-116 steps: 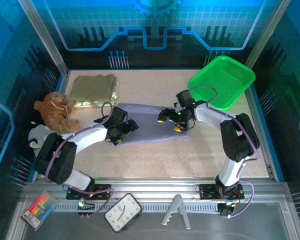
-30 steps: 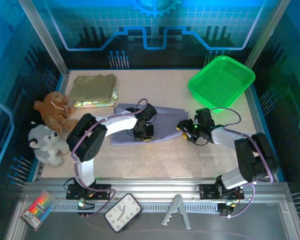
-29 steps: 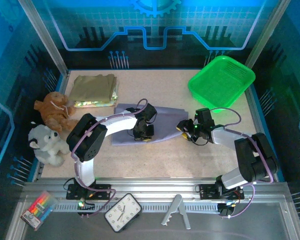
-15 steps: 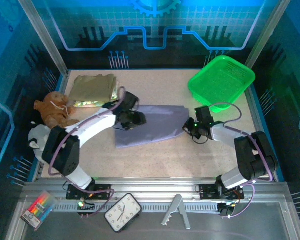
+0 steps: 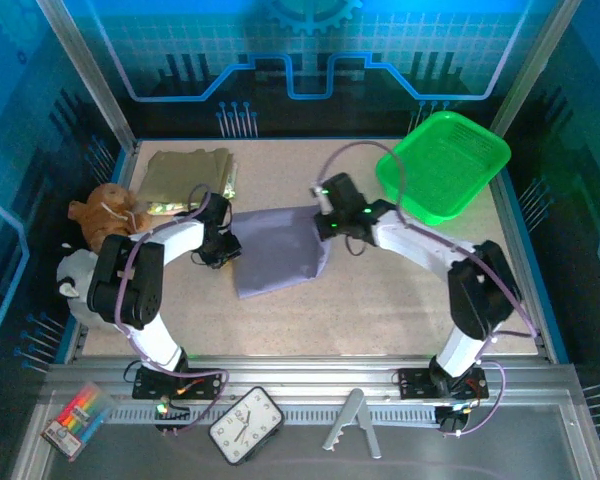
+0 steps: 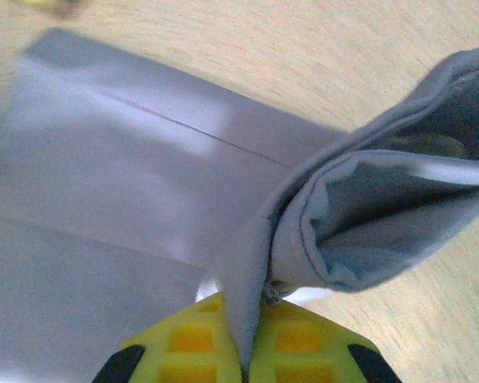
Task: Fold and stack the skirts
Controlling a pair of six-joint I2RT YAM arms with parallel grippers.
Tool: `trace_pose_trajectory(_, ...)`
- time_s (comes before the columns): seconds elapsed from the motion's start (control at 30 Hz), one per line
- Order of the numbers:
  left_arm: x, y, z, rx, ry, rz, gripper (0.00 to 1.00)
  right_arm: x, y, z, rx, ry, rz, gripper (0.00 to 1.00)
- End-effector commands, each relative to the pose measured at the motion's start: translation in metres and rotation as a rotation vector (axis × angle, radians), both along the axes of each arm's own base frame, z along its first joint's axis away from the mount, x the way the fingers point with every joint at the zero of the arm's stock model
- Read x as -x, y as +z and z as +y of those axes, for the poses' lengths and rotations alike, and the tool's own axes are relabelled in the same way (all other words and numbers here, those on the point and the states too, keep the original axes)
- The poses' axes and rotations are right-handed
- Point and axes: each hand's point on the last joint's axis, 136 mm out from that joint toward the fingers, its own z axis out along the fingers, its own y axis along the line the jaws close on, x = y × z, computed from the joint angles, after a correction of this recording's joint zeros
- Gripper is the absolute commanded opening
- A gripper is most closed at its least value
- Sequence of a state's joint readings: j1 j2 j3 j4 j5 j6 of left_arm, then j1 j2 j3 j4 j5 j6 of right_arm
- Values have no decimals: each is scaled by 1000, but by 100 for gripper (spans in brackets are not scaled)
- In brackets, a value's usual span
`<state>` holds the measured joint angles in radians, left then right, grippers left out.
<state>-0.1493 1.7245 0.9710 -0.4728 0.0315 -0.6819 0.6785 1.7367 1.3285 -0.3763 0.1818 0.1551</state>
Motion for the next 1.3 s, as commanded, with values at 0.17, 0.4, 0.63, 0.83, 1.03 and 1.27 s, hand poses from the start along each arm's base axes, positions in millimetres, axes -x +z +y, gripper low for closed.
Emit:
trace_pose_trajectory(0.17,-14,-7,-14,139,16,-60,0,49,-70,97,398,407,16,0)
trace_pose_trajectory(0.4,-7,-17,-8,174,47,-37,0,69,-87,131,327,488,79,0)
trace_pose_trajectory(0.63,-3,-20,-8,191,55,-36,0,88,-38,142,191,567,80,0)
trace_pose_trajectory(0.83,-5,-21,-8,192,55,-33,0,103,-59,151,142,583,175,0)
trace_pose_trajectory(1.03,-6,-18,-3,175,54,-36,0,112,-90,154,110,564,337,17)
trace_pose_trajectory(1.27,-16,-15,-2,154,-2,-49,0,104,-13,130,-125,617,409,45)
